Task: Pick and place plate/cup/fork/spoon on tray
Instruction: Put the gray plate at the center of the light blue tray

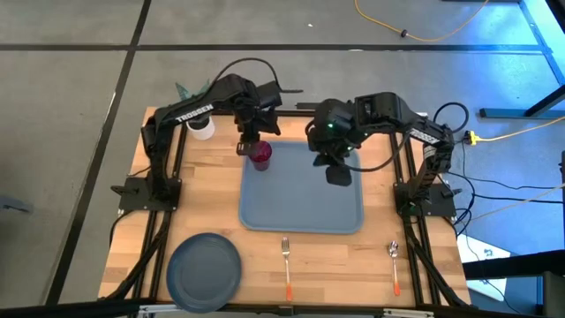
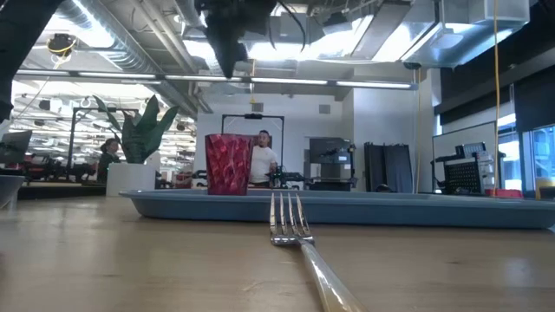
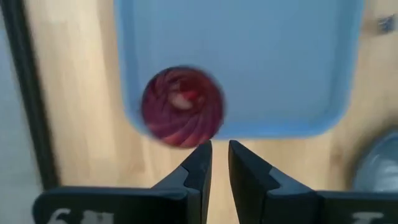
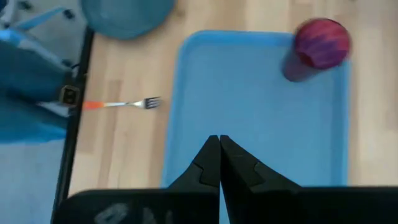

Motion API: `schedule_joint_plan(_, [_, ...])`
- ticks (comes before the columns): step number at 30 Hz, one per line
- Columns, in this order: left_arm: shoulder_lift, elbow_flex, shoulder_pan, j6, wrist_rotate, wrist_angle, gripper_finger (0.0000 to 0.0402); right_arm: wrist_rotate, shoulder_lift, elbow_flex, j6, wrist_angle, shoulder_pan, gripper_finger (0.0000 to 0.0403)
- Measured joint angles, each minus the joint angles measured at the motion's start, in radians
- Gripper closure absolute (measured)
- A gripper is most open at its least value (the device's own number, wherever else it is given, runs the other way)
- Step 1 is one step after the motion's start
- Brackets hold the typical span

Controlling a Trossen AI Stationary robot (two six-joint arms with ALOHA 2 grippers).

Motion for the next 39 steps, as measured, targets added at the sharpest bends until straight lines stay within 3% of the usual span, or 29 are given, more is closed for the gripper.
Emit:
schedule_joint_plan(5, [-0.047,0.000,-0.040,-0.059,0.212,-0.003,0.0354,-0.008,-0.018,0.000,-0.047,0.000,0.037,0.0401])
schedule_joint_plan(9, [-0.078,-0.001,-0.096,-0.131,0.292,-0.003,0.0354,0.004,-0.048,0.000,-0.092,0.000,0.062,0.0401])
schedule_joint_plan(15, [-0.165,-0.049,-0.213,-0.282,0.196,-0.005,0.0354,0.009,-0.131,-0.047,-0.114,0.002,0.086,0.0401])
schedule_joint_plan(21, [-0.290,-0.180,-0.352,-0.471,0.165,-0.001,0.0354,0.015,-0.240,-0.245,-0.136,0.010,0.086,0.0402])
schedule_joint_plan(28, [-0.377,-0.331,-0.532,-0.741,0.159,0.006,0.0354,0.114,-0.312,-0.437,-0.132,0.096,0.086,0.0397])
schedule_joint_plan(32, [-0.387,-0.405,-0.628,-0.734,0.155,0.005,0.0354,0.116,-0.305,-0.479,-0.130,0.147,0.086,0.0400])
schedule_joint_plan(36, [-0.386,-0.476,-0.717,-0.679,0.082,0.006,0.0354,0.108,-0.300,-0.524,-0.130,0.195,0.091,0.0401])
schedule_joint_plan(39, [-0.386,-0.538,-0.762,-0.646,0.033,0.033,0.0354,0.035,-0.300,-0.530,-0.139,0.225,0.104,0.0401])
